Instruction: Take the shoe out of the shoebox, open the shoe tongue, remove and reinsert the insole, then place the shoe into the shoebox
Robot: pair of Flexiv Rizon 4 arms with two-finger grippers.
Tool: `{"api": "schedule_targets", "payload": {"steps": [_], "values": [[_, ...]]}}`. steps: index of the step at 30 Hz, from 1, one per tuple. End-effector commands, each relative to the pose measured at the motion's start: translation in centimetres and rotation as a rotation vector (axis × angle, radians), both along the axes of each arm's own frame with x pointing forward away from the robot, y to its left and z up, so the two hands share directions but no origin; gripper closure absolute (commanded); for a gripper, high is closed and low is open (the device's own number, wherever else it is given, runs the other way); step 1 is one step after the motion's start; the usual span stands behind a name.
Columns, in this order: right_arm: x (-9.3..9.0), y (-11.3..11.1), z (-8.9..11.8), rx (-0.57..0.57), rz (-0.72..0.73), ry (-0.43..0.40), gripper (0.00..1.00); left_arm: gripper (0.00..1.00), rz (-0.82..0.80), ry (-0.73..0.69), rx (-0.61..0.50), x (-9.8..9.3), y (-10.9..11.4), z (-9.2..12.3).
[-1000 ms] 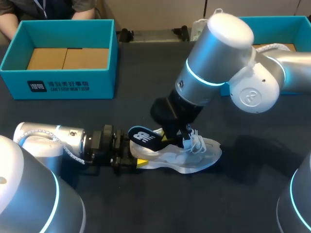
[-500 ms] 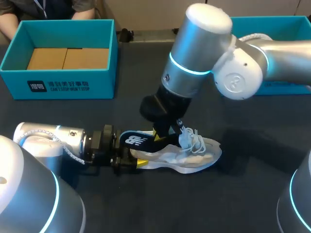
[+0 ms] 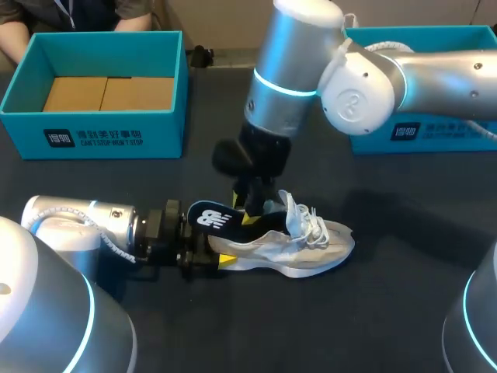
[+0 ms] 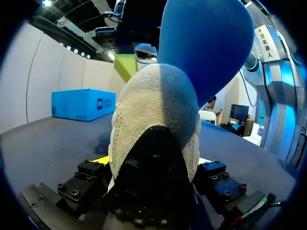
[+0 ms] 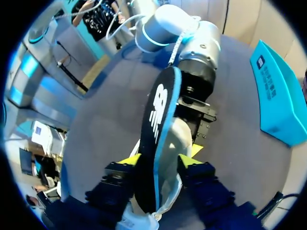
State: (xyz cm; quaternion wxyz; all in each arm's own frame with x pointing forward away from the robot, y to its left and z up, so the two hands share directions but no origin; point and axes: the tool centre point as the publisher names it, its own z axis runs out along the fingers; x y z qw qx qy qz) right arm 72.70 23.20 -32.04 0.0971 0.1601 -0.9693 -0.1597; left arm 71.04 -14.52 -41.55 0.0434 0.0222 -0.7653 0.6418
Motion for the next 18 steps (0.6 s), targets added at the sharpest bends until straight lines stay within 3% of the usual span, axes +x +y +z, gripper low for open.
{"api": "schedule_targets", "payload": {"steps": [1, 3, 4, 5, 18], "values": [[-0.06, -0.58, 0.87, 0.001, -0.026, 0.014, 0.21, 1.00, 0.002, 0.000, 0.001, -0.02, -0.10, 0.04], [-0.11, -0.60, 1.02, -0.002, -0.043, 0.030, 0.21, 1.00, 0.002, 0.000, 0.001, -0.02, -0.10, 0.04], [-0.12, -0.61, 1.06, -0.002, -0.049, 0.039, 0.14, 1.00, 0.002, 0.000, 0.001, -0.02, -0.10, 0.04], [-0.15, -0.60, 1.11, 0.005, -0.055, 0.053, 0.00, 1.00, 0.002, 0.000, 0.001, -0.02, -0.10, 0.04], [-0.26, -0.67, 1.36, -0.029, -0.094, 0.075, 0.00, 1.00, 0.002, 0.000, 0.001, -0.02, -0.10, 0.04]]}}
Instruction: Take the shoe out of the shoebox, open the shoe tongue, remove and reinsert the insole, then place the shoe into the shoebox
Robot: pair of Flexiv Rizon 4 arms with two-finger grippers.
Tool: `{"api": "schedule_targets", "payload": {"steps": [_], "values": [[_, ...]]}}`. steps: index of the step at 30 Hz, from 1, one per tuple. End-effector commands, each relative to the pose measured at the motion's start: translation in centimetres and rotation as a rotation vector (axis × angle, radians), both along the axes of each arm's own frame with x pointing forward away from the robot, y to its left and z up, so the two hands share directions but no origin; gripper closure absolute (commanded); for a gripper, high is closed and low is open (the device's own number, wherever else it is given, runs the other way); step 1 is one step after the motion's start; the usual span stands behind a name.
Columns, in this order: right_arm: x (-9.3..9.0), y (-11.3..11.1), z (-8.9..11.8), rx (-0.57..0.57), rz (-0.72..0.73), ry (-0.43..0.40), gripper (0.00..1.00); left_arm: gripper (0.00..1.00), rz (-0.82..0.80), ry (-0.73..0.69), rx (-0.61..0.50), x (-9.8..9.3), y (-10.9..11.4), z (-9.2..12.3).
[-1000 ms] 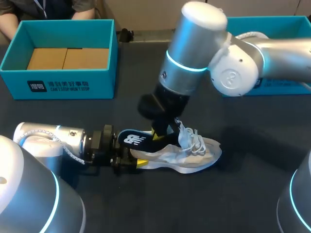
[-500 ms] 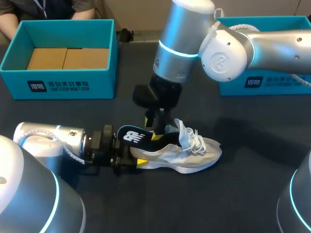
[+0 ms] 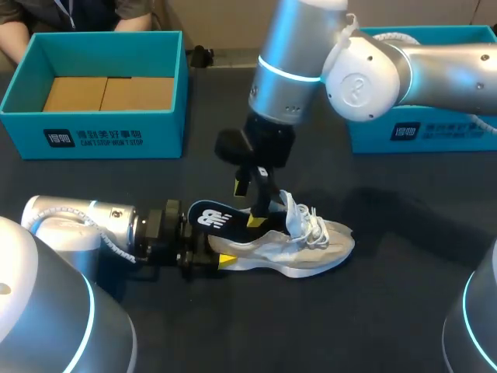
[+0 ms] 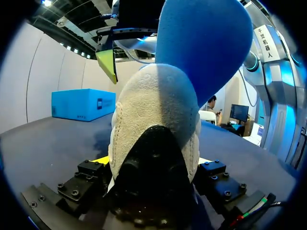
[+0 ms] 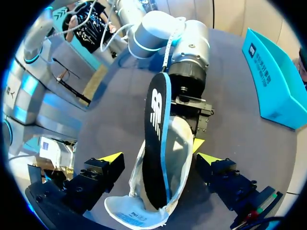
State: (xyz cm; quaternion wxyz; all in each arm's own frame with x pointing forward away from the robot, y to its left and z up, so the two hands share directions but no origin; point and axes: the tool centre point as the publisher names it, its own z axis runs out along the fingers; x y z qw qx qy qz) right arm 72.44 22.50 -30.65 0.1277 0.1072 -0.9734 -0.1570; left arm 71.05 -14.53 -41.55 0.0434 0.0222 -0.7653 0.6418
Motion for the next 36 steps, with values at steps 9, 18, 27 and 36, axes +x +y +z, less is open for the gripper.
{"api": "schedule_targets", "payload": {"steps": [9, 18, 27, 36], "values": [[-0.8, 0.3, 1.5, 0.019, -0.095, 0.127, 0.00, 1.00, 0.002, 0.000, 0.001, 0.0, -0.1, 0.0], [-1.1, 0.8, 1.4, -0.004, -0.110, 0.207, 0.00, 1.00, 0.002, 0.000, 0.001, 0.0, -0.1, 0.0], [-1.4, 1.4, 0.7, -0.026, -0.159, 0.308, 0.00, 1.00, 0.002, 0.000, 0.001, 0.0, -0.1, 0.0], [-2.0, 1.6, -0.4, 0.010, -0.175, 0.337, 0.30, 1.00, 0.002, 0.000, 0.001, 0.0, -0.1, 0.0]]}}
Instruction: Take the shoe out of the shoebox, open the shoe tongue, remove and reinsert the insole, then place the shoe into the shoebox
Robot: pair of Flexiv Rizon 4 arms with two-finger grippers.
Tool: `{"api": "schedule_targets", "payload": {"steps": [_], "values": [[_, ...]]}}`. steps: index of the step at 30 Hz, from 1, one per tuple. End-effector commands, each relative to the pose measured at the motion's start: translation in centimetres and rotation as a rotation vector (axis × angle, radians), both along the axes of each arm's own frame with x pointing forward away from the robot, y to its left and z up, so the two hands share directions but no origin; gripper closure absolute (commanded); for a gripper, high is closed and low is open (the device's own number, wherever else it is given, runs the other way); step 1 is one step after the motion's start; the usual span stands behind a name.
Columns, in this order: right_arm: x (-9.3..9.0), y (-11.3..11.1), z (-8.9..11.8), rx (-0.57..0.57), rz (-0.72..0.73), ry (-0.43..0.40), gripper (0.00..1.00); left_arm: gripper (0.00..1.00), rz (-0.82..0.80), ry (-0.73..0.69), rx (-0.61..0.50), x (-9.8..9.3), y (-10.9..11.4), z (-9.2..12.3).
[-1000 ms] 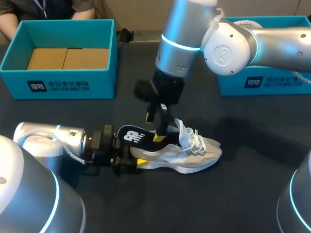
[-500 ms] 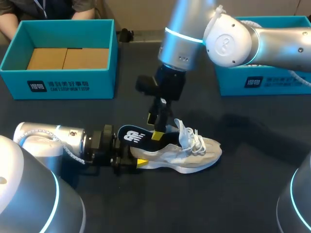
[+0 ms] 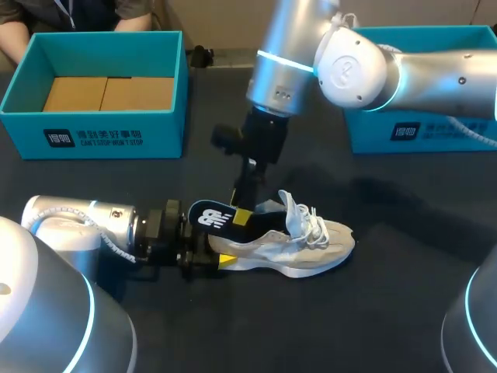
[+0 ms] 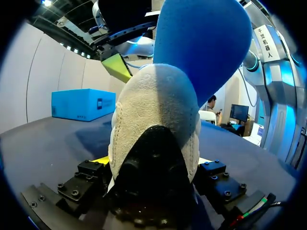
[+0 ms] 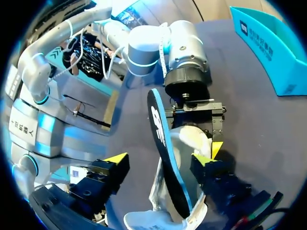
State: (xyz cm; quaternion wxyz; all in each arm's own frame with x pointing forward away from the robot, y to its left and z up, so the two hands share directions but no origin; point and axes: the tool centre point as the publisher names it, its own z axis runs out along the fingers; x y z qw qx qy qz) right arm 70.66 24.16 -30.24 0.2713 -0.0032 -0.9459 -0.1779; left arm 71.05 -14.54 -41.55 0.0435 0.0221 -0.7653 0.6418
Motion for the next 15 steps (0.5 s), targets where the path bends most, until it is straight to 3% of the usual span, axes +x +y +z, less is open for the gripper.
{"api": "schedule_targets", "payload": {"steps": [1, 4, 7, 9, 13, 15], "values": [[-0.29, -0.09, -0.94, 0.024, -0.013, 0.012, 0.33, 1.00, 0.002, 0.000, 0.001, -0.03, -0.08, 0.04], [-0.57, -0.10, -1.10, 0.042, -0.021, 0.019, 0.50, 1.00, 0.002, 0.000, 0.001, -0.03, -0.08, 0.04], [-0.83, 0.00, -1.14, 0.054, -0.022, 0.022, 0.50, 1.00, 0.002, 0.000, 0.001, -0.03, -0.08, 0.04], [-1.02, 0.26, -1.11, 0.058, -0.020, 0.023, 0.49, 1.00, 0.002, 0.000, 0.001, -0.03, -0.08, 0.04], [-1.03, 0.65, -1.32, 0.065, -0.012, 0.023, 0.31, 1.00, 0.002, 0.000, 0.001, -0.03, -0.08, 0.04], [-0.98, 0.81, -1.44, 0.067, -0.010, 0.027, 0.33, 1.00, 0.002, 0.000, 0.001, -0.03, -0.08, 0.04]]}}
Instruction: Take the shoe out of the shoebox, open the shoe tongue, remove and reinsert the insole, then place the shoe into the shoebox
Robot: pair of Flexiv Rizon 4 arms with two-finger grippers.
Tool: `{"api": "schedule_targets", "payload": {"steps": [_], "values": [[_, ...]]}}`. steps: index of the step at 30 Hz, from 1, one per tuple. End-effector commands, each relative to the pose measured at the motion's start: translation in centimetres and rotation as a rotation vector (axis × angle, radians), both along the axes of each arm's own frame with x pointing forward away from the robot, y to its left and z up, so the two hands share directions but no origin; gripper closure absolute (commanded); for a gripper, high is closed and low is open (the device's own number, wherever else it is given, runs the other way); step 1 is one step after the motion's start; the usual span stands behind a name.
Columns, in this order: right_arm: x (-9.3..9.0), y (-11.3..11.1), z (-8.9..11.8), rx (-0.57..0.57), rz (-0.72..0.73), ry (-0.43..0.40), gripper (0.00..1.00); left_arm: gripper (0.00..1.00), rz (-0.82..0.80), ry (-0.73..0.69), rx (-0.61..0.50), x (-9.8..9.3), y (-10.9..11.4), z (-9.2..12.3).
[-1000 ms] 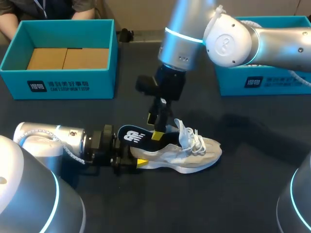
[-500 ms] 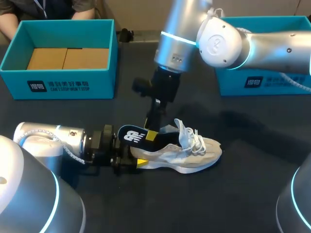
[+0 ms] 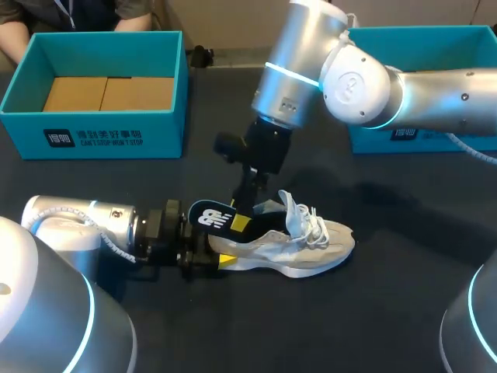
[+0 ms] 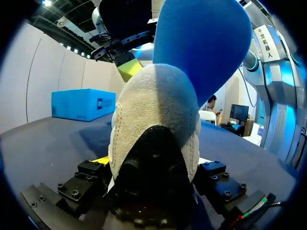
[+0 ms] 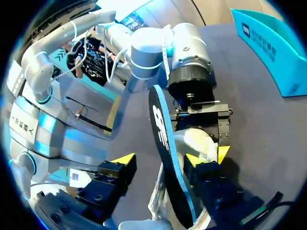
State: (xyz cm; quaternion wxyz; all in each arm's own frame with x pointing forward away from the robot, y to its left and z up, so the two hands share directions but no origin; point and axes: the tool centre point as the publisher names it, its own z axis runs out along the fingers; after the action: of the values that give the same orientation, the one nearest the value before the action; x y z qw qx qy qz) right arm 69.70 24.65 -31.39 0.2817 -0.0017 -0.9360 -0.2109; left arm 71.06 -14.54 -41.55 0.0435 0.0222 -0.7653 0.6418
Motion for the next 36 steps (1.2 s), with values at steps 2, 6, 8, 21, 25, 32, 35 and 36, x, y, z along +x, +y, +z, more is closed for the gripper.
{"api": "schedule_targets", "payload": {"steps": [2, 6, 8, 21, 25, 32, 35, 36], "values": [[0.0, 0.3, -0.5, 0.001, -0.001, 0.010, 0.31, 1.00, 0.002, 0.000, 0.001, 0.0, -0.1, 0.0], [0.1, 0.1, -0.9, 0.007, -0.016, 0.027, 0.32, 1.00, 0.002, 0.000, 0.001, 0.0, -0.1, 0.0], [0.0, -0.2, -1.1, 0.013, -0.028, 0.037, 0.38, 1.00, 0.002, 0.000, 0.001, 0.0, -0.1, 0.0], [-0.8, -0.3, -1.8, 0.077, -0.055, 0.053, 0.55, 1.00, 0.002, 0.000, 0.001, 0.0, -0.1, 0.0], [-0.8, 0.5, -1.6, 0.089, -0.049, 0.047, 0.61, 1.00, 0.002, 0.000, 0.001, 0.0, -0.1, 0.0], [-0.6, 1.3, -1.5, 0.092, -0.037, 0.045, 0.68, 1.00, 0.002, 0.000, 0.001, 0.0, -0.1, 0.0], [-0.6, 1.3, -1.5, 0.097, -0.042, 0.048, 1.00, 1.00, 0.002, 0.000, 0.001, 0.0, -0.1, 0.0], [-0.6, 1.4, -1.5, 0.098, -0.043, 0.047, 1.00, 1.00, 0.002, 0.000, 0.001, 0.0, -0.1, 0.0]]}}
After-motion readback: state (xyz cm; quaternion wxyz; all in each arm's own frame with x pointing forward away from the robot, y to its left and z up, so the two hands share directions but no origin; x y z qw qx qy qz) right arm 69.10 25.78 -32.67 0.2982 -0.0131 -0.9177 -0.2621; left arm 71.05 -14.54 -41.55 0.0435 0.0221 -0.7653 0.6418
